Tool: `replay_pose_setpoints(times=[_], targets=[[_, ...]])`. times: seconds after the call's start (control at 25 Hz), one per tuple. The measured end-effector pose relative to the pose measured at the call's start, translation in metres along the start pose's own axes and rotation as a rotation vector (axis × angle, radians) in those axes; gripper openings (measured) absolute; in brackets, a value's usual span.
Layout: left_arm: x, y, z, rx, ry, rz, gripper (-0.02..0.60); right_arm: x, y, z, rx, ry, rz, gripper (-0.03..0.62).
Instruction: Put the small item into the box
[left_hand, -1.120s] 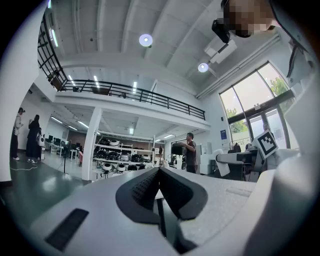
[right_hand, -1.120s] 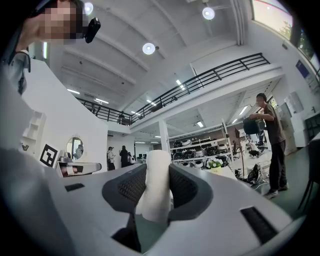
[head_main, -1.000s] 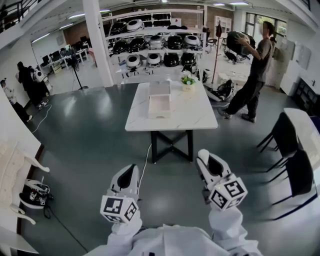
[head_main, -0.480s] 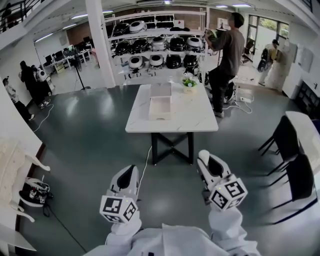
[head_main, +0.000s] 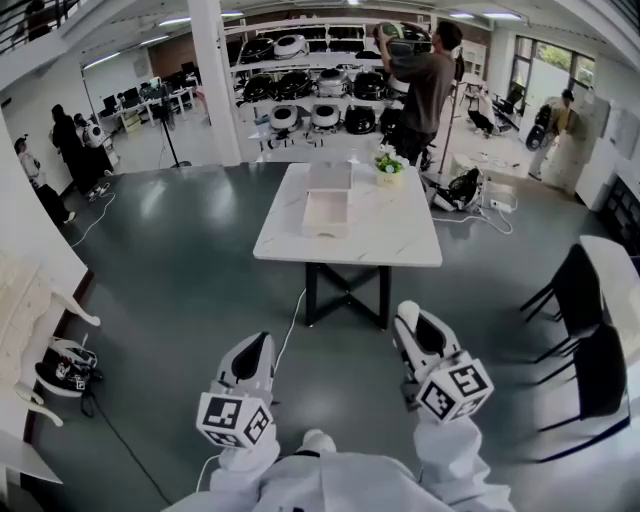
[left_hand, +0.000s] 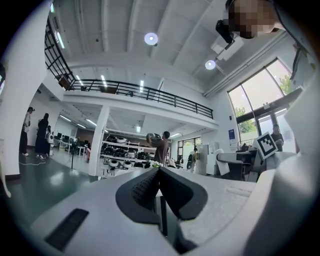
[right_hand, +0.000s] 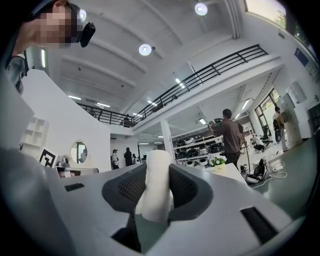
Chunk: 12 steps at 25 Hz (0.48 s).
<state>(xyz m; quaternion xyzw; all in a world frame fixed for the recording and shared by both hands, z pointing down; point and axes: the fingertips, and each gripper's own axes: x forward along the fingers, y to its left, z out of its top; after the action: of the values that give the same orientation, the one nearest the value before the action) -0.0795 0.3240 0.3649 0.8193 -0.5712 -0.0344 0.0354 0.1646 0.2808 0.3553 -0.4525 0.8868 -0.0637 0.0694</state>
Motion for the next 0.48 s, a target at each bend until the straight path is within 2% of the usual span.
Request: replay_pose_setpoints(times=[0.24, 0.48], targets=[[0.022, 0.011, -0.007, 0.006, 0.015, 0.019, -0.002, 0.026, -0.019, -0.009, 0.024, 0.007, 0.001, 0.120], [0.065, 0.043, -0.015, -0.006, 0.025, 0.024, -0.002, 0.074, -0.041, -0.022, 0.028, 0.031, -0.010, 0.120]])
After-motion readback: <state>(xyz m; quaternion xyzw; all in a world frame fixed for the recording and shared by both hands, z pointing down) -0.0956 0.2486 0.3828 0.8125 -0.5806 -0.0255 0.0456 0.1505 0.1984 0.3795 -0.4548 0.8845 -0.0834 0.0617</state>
